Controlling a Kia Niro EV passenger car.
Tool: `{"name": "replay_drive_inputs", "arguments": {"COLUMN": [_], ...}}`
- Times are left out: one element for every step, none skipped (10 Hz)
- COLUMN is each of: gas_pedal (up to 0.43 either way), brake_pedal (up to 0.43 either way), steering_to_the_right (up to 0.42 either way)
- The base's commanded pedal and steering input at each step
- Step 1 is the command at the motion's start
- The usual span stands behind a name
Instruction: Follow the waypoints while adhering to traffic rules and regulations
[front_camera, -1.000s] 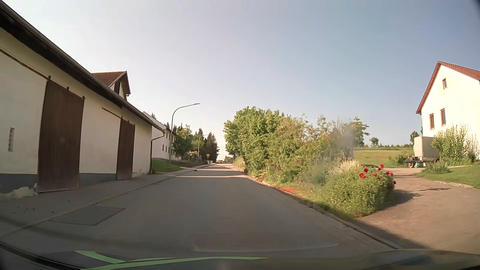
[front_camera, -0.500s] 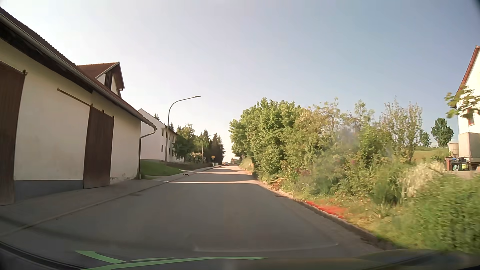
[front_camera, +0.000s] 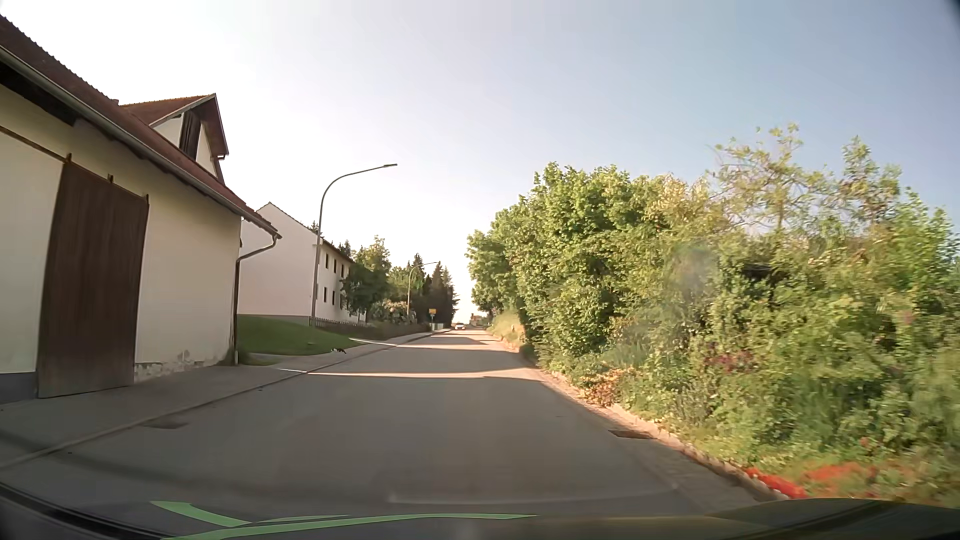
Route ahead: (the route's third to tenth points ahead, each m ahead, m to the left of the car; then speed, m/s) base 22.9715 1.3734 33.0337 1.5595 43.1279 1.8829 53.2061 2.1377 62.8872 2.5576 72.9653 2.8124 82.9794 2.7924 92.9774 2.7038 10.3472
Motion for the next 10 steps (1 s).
{"name": "replay_drive_inputs", "arguments": {"gas_pedal": [0.130, 0.138, 0.138, 0.138, 0.138, 0.150, 0.150, 0.150, 0.150, 0.150], "brake_pedal": [0.000, 0.000, 0.000, 0.000, 0.000, 0.000, 0.000, 0.000, 0.000, 0.000], "steering_to_the_right": [-0.011, -0.010, -0.010, -0.008, -0.006, -0.005, -0.003, -0.003, -0.002, -0.002]}}
